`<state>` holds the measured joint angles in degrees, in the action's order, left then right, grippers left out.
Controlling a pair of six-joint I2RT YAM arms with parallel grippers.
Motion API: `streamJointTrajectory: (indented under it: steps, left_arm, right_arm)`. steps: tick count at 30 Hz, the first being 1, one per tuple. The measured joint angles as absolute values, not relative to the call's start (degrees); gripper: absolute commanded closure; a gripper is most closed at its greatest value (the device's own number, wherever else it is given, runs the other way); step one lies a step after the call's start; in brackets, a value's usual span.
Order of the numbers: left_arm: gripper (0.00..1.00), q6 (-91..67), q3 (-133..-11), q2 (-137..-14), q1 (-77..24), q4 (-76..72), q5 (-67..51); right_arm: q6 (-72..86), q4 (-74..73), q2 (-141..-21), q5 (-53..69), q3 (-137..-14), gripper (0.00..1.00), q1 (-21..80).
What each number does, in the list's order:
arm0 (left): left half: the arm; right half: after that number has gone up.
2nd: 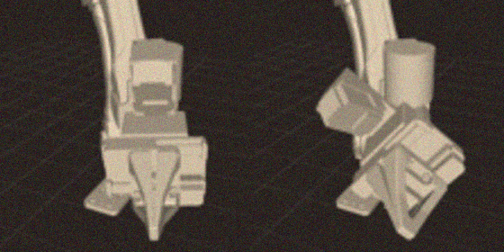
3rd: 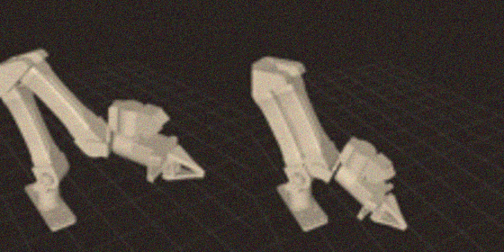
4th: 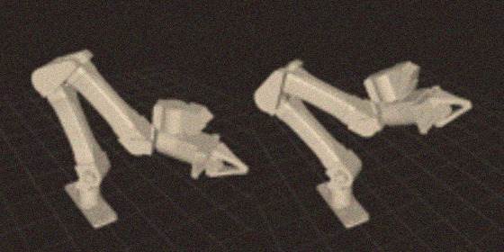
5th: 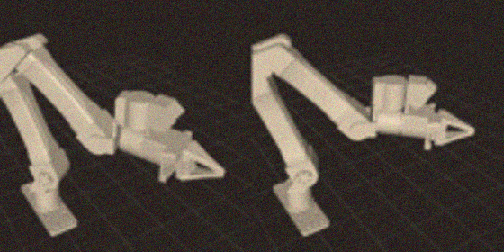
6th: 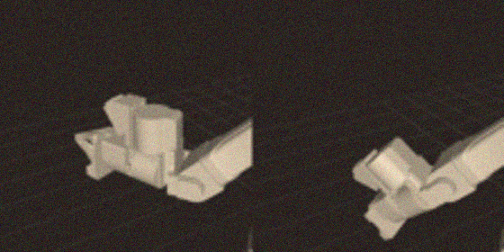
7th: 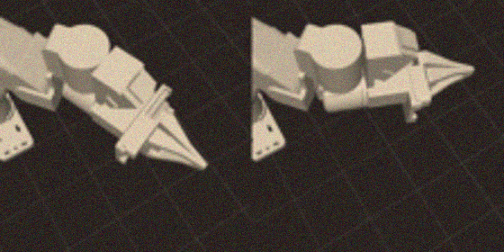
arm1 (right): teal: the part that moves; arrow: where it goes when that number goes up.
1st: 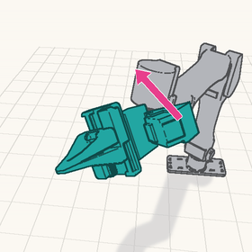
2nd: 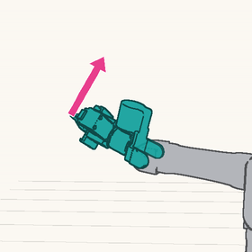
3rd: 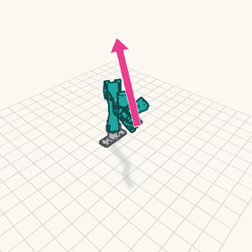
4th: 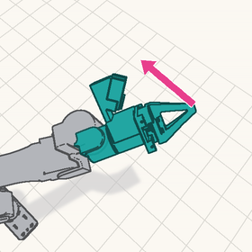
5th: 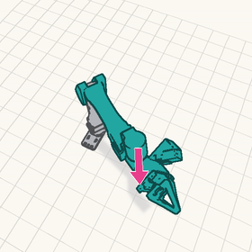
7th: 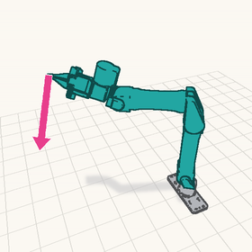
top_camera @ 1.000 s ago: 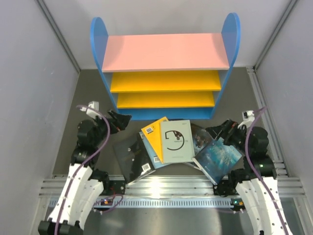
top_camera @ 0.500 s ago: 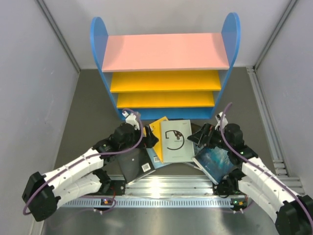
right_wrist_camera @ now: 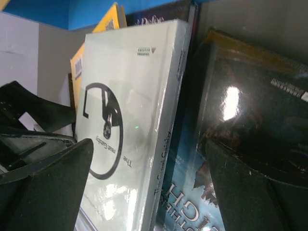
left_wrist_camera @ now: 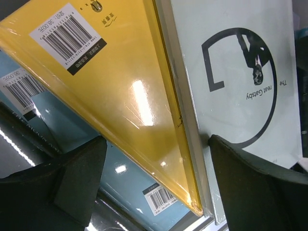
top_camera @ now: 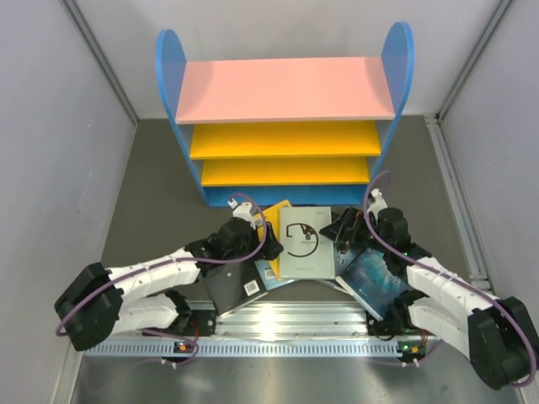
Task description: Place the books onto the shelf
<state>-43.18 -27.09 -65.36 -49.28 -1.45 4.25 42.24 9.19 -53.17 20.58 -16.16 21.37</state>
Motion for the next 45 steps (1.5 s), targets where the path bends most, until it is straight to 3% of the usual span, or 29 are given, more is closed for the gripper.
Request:
streamJointTrajectory:
  steps: [10, 13, 14, 16, 17, 20, 23, 25, 30, 39, 45]
  left_arm:
    - [0.16, -43.66, -27.33, -65.87, -52.27, -3.01, 6.22]
    - [0.18, -43.68, -27.59, -66.70, -52.64, -3.42, 6.24]
    - [0.18, -43.86, -27.64, -67.18, -52.73, -3.79, 6.17]
    - [0.19, -44.07, -27.83, -68.64, -53.01, -4.97, 6.07]
    - [0.19, -44.21, -27.90, -69.30, -53.21, -5.63, 6.09]
    - [0.19, -44.45, -28.27, -70.19, -53.36, -6.09, 6.57]
    - [0.18, -44.71, -28.42, -70.78, -53.69, -7.22, 6.35]
    - [0.16, -44.71, -28.42, -70.89, -54.17, -7.60, 6.33]
    - [0.01, -44.56, -28.42, -69.21, -54.87, -6.17, 6.46]
    - [0.01, -44.64, -27.75, -55.79, -54.94, -2.52, 9.78]
    - [0.01, -44.82, -22.92, -53.98, -54.94, -3.36, 10.66]
  right_arm:
    - [44.01, 20.38, -59.35, 20.62, -13.76, 0.03, 23.59]
    - [44.40, 21.26, -59.35, 20.45, -13.13, 0.28, 24.23]
    - [44.58, 21.30, -59.29, 20.40, -12.80, 0.45, 24.45]
    - [44.93, 20.18, -58.46, 19.53, -12.08, 0.57, 24.84]
    - [45.17, 19.92, -57.93, 18.96, -11.62, 0.69, 24.84]
    - [47.70, 20.27, -54.26, 18.13, -11.18, 0.89, 24.82]
    - [49.65, 19.42, -49.54, 18.00, -11.73, 0.98, 24.97]
    - [49.71, 16.45, -46.94, 17.45, -11.77, 1.00, 25.02]
    - [48.56, 5.02, -39.55, 15.46, -13.72, 1.00, 25.34]
    - [43.18, -16.60, -29.26, 13.39, -22.72, 1.00, 25.43]
    - [40.12, -30.98, -29.58, 13.30, -38.59, 1.00, 25.47]
